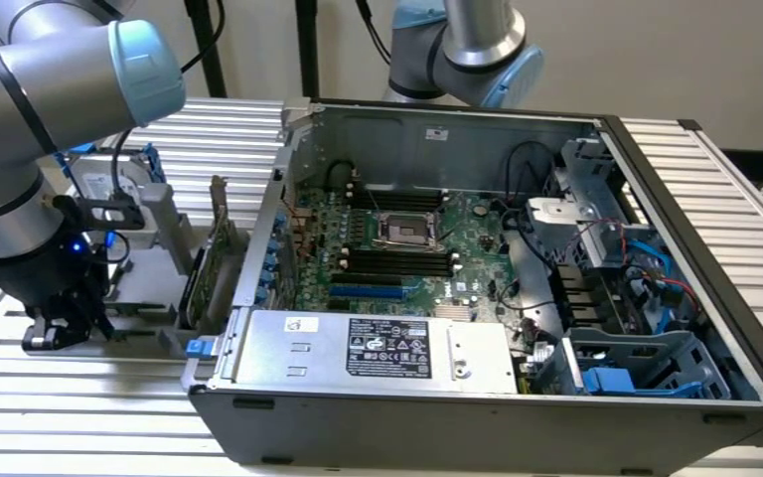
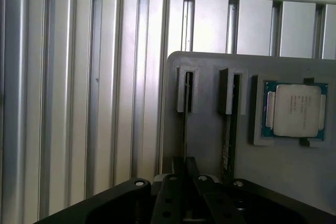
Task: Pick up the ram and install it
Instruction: 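Pick up the ram and move it above insertion slot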
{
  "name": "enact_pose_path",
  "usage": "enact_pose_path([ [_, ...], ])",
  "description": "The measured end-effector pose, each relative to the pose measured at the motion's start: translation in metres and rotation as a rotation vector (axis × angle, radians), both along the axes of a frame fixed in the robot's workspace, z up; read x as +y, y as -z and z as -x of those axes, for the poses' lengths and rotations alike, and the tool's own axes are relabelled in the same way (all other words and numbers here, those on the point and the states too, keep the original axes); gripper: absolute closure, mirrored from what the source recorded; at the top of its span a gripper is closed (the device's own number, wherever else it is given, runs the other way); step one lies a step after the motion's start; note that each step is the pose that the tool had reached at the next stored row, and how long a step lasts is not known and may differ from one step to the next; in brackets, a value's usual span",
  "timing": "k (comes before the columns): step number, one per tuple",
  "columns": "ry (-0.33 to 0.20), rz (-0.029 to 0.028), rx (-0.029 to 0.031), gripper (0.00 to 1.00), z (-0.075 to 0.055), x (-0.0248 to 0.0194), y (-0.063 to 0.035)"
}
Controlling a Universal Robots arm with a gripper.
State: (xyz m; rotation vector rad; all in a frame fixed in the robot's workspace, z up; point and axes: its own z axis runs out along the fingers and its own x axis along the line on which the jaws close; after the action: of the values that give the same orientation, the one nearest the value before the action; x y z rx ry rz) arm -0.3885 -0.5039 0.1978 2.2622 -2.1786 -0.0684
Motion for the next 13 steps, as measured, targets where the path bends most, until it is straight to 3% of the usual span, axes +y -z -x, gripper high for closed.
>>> enact_pose_path([
  [7, 0.003, -0.0001, 0.0034, 0.87, -0.0009, 0.0, -0.0022],
  [13, 0.008, 0.0001, 0.0103, 0.87, -0.0042, 0.0, -0.0077],
])
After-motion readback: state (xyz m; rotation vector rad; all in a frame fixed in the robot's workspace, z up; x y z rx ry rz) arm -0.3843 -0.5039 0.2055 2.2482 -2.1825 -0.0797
